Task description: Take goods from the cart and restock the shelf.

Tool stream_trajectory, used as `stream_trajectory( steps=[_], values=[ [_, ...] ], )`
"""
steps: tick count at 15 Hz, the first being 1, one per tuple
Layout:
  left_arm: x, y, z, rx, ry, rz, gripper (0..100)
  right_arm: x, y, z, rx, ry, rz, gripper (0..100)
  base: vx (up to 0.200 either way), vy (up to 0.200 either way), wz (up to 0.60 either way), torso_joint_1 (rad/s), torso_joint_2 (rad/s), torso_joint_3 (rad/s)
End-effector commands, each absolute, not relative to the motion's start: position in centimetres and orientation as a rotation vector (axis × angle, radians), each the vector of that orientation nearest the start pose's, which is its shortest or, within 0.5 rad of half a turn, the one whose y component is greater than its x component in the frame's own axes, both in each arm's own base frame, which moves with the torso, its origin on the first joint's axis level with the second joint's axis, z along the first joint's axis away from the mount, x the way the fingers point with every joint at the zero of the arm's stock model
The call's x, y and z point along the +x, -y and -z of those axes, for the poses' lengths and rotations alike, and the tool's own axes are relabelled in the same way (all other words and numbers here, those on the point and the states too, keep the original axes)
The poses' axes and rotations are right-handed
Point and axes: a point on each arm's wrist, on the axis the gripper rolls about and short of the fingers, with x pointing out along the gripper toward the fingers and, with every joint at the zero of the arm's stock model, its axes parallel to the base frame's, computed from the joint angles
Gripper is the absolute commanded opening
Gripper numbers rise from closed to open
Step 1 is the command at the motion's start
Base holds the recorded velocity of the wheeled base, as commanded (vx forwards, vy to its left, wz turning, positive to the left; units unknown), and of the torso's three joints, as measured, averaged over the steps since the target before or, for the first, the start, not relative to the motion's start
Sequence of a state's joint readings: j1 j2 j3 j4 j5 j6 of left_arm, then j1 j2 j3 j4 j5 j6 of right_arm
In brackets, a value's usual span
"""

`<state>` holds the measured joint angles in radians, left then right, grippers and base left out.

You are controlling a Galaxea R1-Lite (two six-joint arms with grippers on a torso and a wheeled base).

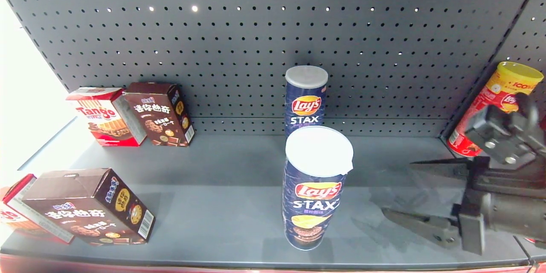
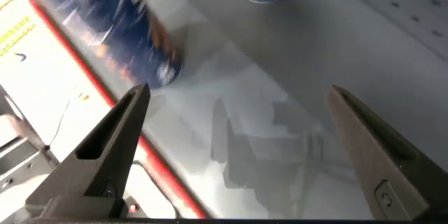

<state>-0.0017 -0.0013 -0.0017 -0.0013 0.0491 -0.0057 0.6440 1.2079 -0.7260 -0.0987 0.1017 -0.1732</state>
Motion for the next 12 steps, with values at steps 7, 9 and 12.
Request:
stream_trajectory(
  steps=[7, 9, 12],
  values=[
    [-2.3, -0.1, -7.6, -0.003, 0.003, -0.048, 100, 2.1, -1.8, -12.2, -0.193, -0.237, -0.752, 100, 0.000, 0.000, 0.00, 0.000, 0.00, 0.000],
    [-2.3, -0.1, -7.6, -0.003, 0.003, -0.046, 100, 1.2, -0.9, -10.2, -0.153, -0.236, -0.637, 100, 0.000, 0.000, 0.00, 0.000, 0.00, 0.000],
    [-2.3, -0.1, -7.6, -0.005, 0.003, -0.046, 100, -0.2, -0.1, -8.6, -0.043, -0.190, -0.507, 100, 0.000, 0.000, 0.00, 0.000, 0.00, 0.000]
  ],
)
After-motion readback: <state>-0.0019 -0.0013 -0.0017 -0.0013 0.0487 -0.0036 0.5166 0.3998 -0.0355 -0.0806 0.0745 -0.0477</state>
